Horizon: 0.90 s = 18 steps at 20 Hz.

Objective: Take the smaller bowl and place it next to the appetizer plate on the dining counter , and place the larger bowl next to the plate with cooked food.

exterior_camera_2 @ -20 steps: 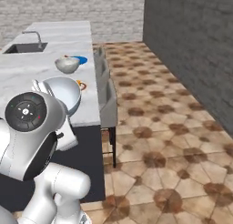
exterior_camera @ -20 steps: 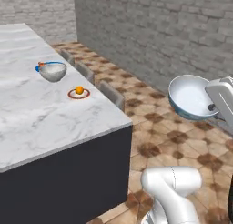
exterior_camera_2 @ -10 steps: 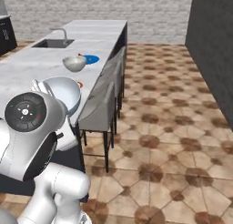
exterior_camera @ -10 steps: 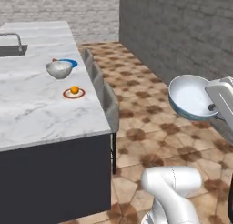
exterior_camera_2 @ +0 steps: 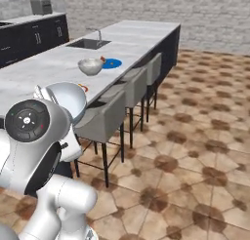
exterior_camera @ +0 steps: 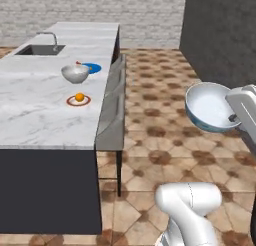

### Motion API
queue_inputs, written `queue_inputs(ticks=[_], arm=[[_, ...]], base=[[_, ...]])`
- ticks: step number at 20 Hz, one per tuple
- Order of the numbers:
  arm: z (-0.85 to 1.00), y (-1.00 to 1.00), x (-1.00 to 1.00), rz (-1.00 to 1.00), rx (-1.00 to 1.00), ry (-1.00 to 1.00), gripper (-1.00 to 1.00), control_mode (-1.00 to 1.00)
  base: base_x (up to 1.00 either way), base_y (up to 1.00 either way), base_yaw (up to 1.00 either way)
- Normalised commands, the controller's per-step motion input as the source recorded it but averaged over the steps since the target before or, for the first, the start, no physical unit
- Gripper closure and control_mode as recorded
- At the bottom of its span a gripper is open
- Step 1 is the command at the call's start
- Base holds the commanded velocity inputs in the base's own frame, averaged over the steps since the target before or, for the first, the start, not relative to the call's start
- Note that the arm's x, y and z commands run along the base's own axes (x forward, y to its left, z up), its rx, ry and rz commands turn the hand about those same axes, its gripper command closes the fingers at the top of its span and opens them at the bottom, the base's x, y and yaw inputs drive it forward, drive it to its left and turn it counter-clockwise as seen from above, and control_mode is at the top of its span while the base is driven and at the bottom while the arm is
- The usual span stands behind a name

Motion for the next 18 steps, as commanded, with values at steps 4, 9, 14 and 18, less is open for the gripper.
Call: queue_inputs(ticks=[4, 9, 14, 18], arm=[[0.00, 0.00, 0.00, 0.00, 0.00, 0.00, 1.00, 1.00], [0.00, 0.00, 0.00, 0.00, 0.00, 0.00, 1.00, 1.00], [0.00, 0.00, 0.00, 0.00, 0.00, 0.00, 1.00, 1.00], [0.00, 0.00, 0.00, 0.00, 0.00, 0.00, 1.00, 1.00]], base=[[0.42, -1.00, 0.48], [0.42, -1.00, 0.48], [0.43, -1.00, 0.51], [0.43, -1.00, 0.52]])
